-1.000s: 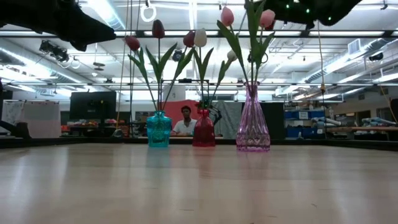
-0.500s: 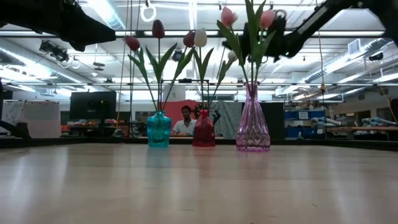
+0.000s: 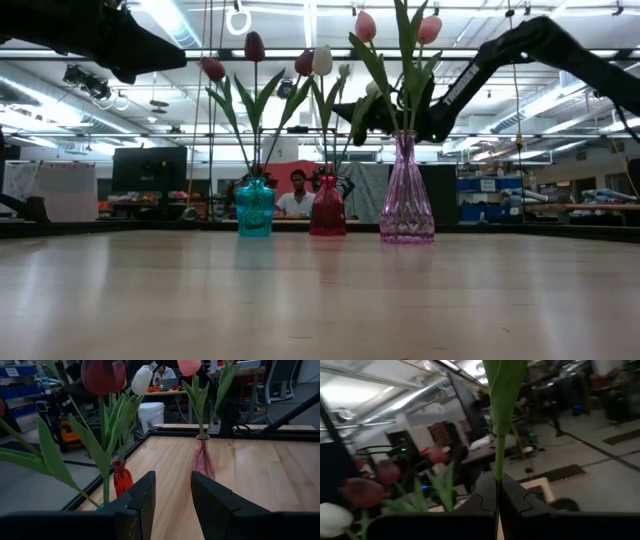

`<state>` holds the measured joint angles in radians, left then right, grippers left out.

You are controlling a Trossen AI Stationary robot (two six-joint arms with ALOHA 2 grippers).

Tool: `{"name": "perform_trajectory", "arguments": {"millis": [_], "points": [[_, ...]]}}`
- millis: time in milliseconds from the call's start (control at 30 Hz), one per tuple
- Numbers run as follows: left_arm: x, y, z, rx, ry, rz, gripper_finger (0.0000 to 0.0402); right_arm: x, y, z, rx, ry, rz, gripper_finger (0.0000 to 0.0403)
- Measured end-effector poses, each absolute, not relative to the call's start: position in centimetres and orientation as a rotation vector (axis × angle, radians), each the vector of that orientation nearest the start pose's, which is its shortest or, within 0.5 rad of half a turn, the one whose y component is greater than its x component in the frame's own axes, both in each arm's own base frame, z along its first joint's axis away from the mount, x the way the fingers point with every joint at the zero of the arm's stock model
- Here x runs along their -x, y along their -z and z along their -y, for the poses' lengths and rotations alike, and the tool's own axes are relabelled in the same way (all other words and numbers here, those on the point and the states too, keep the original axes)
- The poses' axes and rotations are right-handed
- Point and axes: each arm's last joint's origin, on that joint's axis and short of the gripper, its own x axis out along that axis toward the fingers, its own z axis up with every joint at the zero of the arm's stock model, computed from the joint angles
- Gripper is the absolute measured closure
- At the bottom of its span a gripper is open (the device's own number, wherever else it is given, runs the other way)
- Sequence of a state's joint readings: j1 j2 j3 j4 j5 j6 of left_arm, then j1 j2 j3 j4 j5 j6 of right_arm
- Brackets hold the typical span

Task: Sort flowers into vase by color
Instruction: Put the white tulip into the red vase

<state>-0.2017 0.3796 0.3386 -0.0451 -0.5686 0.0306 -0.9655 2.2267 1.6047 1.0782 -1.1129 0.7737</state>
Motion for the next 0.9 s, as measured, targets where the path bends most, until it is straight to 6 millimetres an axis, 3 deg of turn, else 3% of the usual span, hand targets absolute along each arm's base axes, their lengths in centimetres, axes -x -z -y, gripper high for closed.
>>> {"name": "perform_trajectory", "arguments": {"millis": [467, 900], "points": [[-11.5, -24.2, 0.7, -0.061, -0.368, -0.101, 0.0271, -32.8, -24.2, 35.7, -0.341, -0.413, 0.101, 0.0393], [-11.4, -24.1, 0.7, -0.055, -0.368, -0.103, 0.0271, -32.8, -22.8, 35.1, -0.335, -0.445, 0.064, 0.0393]]}}
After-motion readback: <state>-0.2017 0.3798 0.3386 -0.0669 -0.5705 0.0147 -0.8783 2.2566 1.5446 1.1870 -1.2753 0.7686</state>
